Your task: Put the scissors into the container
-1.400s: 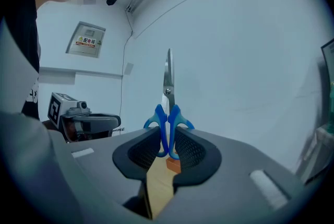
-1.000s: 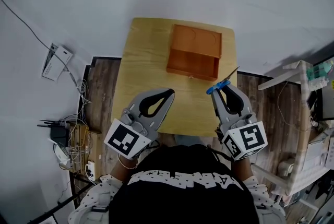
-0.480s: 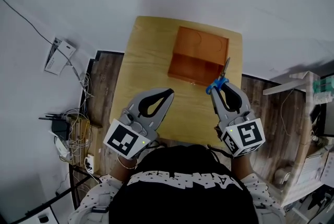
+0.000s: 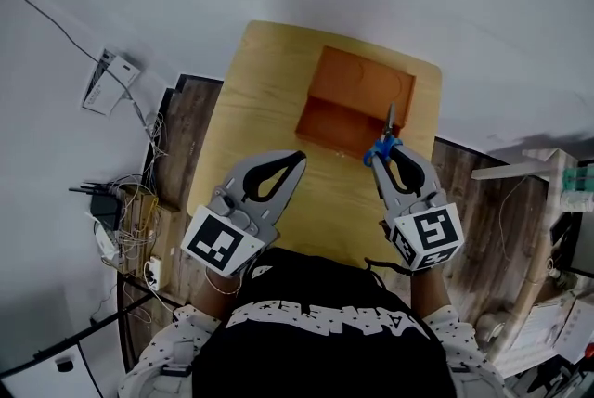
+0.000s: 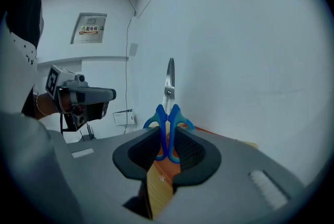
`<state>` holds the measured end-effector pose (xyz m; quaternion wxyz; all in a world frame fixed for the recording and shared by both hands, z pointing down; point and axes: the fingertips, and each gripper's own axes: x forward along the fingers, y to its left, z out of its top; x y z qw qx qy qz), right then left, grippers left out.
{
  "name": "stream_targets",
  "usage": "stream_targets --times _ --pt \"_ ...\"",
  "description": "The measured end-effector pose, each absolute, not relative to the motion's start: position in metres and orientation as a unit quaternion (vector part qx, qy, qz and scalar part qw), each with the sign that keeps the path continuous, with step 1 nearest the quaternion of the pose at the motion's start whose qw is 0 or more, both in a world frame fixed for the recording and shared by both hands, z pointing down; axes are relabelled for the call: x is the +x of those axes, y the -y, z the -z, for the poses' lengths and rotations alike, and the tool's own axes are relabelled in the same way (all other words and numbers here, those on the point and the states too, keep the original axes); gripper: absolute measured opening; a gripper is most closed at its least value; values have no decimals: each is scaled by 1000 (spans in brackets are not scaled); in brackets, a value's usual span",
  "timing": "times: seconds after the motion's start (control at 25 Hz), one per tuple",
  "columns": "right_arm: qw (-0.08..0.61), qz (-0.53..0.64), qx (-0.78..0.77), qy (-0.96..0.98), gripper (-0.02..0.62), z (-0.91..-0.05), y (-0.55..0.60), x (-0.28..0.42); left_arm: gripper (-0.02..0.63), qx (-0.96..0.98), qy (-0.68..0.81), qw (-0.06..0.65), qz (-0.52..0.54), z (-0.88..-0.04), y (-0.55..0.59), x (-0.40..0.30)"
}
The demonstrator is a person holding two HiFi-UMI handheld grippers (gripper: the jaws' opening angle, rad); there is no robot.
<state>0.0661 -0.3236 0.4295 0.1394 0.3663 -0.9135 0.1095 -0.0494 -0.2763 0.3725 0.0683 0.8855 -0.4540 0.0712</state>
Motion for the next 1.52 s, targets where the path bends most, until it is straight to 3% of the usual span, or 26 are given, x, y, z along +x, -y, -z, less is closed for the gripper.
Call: stream_targets --times 1.52 --pt "455 -25 226 861 101 -589 371 22 2 853 507 83 -96 -379 269 -118"
